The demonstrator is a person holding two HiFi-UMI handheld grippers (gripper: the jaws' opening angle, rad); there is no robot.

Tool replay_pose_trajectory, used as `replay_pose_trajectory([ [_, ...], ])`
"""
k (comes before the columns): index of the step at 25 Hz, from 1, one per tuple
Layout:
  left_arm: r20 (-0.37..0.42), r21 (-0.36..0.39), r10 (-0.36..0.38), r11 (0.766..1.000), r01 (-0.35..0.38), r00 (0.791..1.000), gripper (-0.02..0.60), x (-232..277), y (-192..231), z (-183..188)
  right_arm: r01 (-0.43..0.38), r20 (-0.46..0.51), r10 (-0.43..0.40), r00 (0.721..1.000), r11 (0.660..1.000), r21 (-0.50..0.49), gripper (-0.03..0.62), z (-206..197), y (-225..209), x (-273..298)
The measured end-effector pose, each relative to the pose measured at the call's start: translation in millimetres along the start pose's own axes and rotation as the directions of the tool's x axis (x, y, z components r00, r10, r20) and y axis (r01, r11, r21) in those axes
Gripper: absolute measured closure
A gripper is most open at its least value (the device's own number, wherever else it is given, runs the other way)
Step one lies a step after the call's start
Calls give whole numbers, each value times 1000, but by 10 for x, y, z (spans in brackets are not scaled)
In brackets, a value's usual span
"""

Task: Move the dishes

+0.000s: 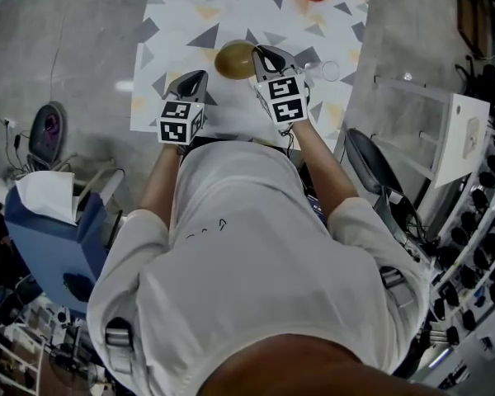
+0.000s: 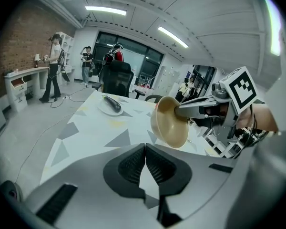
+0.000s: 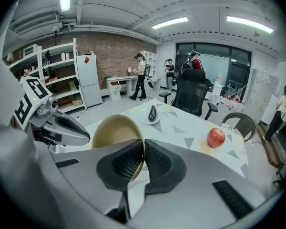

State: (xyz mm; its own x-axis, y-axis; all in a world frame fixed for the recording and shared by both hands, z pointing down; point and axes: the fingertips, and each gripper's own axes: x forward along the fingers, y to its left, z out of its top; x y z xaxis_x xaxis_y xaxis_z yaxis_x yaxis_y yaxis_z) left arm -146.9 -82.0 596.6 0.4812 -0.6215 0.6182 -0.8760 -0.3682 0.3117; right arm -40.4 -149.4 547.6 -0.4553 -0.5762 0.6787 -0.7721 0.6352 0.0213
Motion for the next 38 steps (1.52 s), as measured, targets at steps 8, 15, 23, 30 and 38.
replay_pose_trajectory([
  [8, -7, -24, 14, 1000, -14, 1000, 560, -85, 320, -11, -25, -4, 25, 1000, 998, 52, 580, 195, 148, 341],
  [15, -26, -18, -16, 1000, 16, 1000, 560, -37, 476, 45, -18, -27, 43, 999, 802, 598, 580, 13, 35, 620],
  [23, -62, 12, -74, 997, 75, 995, 560, 77, 489, 51, 68, -79, -1, 997, 513, 856, 580, -324, -61, 767],
  [30, -88, 32, -102, 994, 105, 991, 561, 129, 476, 32, 130, -125, -37, 992, 309, 942, 579, -624, -147, 839],
  [38, -105, 40, -124, 991, 128, 987, 560, 184, 400, 21, 173, -164, -53, 985, 289, 942, 572, -794, -137, 906],
])
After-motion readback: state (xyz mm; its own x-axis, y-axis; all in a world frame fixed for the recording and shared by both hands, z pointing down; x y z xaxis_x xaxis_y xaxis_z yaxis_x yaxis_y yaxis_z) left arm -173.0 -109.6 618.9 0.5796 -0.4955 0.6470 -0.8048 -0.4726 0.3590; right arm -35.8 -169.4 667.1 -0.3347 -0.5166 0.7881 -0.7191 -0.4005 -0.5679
